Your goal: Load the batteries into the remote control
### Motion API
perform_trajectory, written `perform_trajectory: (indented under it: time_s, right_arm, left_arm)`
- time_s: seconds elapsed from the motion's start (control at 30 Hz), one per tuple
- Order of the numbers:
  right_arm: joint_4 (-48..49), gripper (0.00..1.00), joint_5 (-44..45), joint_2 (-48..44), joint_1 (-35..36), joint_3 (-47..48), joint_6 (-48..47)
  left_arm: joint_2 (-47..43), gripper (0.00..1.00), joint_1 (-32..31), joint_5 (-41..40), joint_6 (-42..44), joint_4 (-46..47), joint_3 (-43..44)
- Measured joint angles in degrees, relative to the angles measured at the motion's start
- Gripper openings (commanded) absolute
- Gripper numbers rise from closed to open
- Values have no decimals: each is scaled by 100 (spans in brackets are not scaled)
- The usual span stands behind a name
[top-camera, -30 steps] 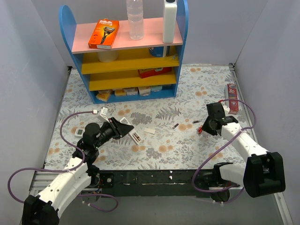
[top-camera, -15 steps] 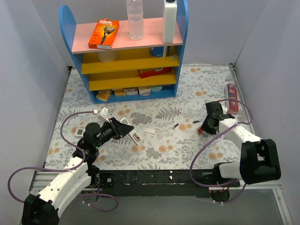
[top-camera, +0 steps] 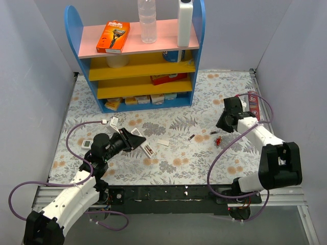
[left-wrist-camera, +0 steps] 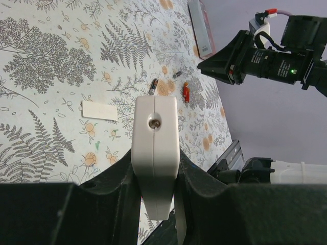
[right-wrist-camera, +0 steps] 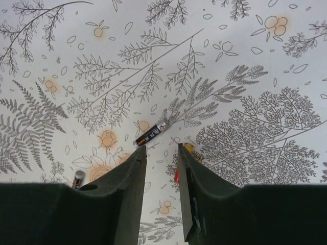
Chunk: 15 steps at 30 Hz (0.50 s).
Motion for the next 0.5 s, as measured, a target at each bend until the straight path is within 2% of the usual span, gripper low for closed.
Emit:
perform_trajectory:
  time_s: [0.23, 0.5]
  right_arm:
    - [-118, 40, 2, 911, 0, 503, 391]
    - [-210, 39, 11, 1384, 0, 533, 887]
  left_arm:
    - [15, 0, 0, 0, 46, -7, 26]
    - [-11, 0, 0, 0, 107, -15, 44]
